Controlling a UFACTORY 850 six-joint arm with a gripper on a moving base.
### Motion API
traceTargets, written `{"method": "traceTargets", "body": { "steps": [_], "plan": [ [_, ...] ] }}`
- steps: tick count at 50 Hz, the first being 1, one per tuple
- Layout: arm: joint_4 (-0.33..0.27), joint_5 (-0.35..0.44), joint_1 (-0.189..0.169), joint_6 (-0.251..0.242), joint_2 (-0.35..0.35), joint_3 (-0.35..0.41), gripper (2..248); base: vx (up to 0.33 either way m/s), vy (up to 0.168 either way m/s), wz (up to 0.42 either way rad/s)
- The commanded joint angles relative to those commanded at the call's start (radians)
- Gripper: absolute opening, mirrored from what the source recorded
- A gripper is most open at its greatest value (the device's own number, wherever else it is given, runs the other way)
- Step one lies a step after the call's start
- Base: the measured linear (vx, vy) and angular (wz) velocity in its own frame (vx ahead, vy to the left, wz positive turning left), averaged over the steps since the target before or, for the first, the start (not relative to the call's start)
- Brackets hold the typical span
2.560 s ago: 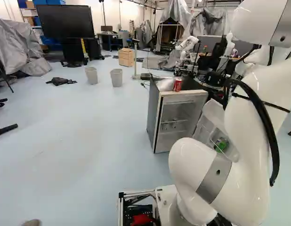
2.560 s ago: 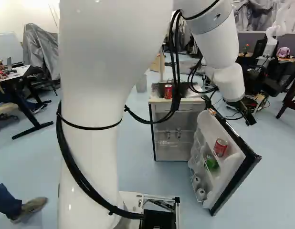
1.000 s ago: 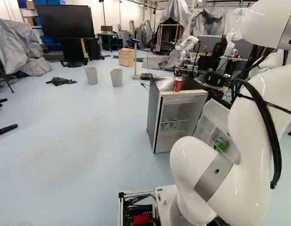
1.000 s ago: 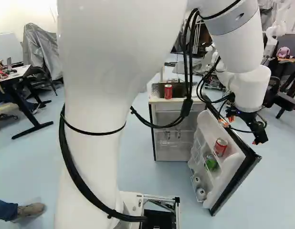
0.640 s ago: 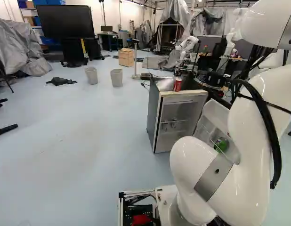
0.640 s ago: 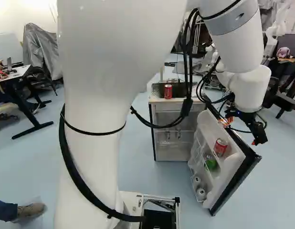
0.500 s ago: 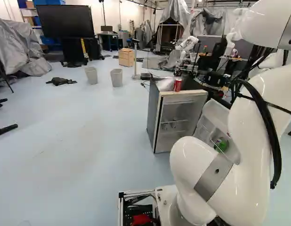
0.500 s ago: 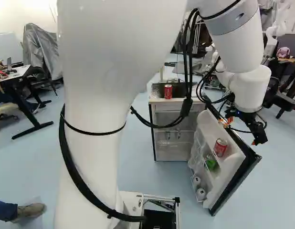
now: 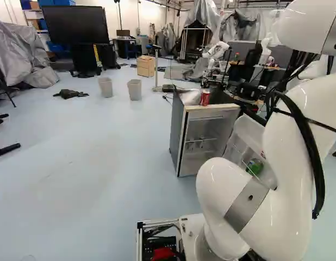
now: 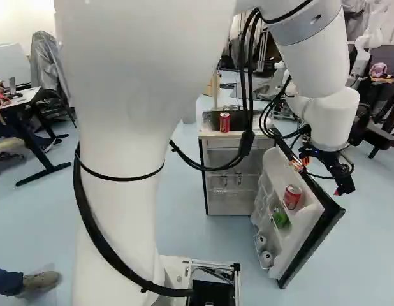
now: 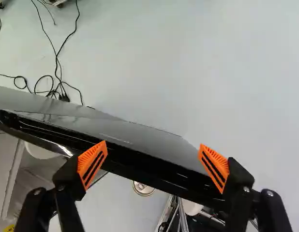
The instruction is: Grab a drink from the fridge
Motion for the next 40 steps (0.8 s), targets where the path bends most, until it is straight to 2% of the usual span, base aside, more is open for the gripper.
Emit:
{"method": "traceTargets", "body": {
  "steps": [40],
  "plan": [
    [0.000,0.000,0.009,0.000,0.083,0.105,247,0.000,0.000,0.000]
  ]
}}
